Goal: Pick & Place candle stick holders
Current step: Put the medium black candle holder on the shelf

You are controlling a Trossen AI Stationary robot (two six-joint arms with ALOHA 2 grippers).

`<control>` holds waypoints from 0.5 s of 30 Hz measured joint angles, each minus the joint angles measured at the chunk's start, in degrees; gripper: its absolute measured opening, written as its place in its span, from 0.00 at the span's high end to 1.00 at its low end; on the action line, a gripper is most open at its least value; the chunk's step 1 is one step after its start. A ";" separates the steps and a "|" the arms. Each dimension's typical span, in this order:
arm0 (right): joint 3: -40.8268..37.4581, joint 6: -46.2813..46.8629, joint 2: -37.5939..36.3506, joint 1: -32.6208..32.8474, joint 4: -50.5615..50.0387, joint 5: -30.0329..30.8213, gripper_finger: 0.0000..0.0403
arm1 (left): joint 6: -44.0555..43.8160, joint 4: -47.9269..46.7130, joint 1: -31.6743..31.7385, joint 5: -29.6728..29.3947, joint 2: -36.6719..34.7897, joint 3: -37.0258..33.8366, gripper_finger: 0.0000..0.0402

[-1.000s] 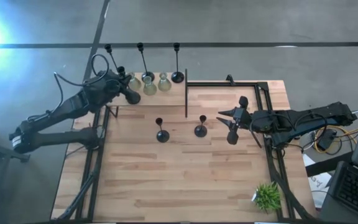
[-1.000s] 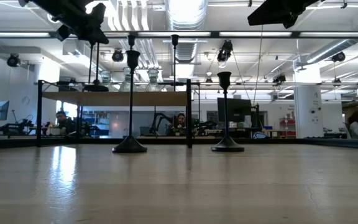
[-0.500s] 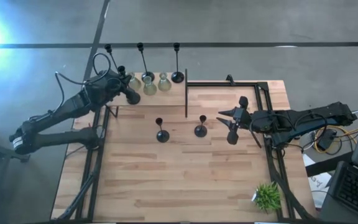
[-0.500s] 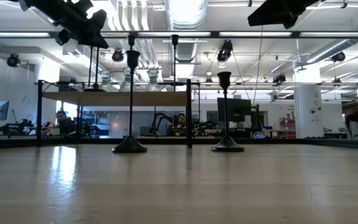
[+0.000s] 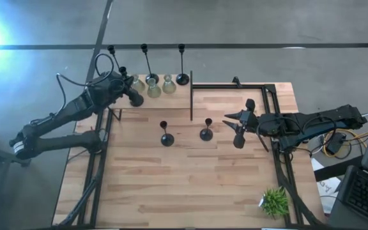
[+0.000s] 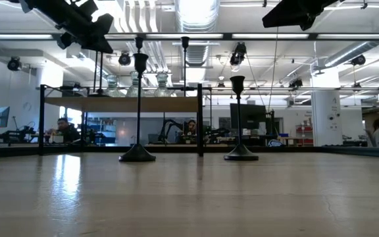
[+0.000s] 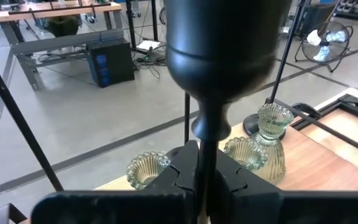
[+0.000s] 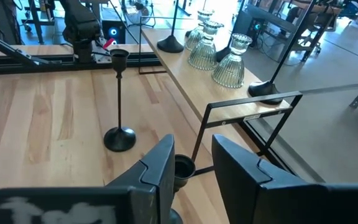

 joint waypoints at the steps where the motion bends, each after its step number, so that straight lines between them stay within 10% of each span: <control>1: 0.00 0.00 0.00 -0.02 0.00 0.00 0.74 | 0.35 0.00 0.00 0.09 0.00 0.00 0.97; 15: 0.00 0.00 0.00 -0.02 -0.01 0.00 0.76 | 1.14 0.10 0.00 0.38 0.00 0.00 0.84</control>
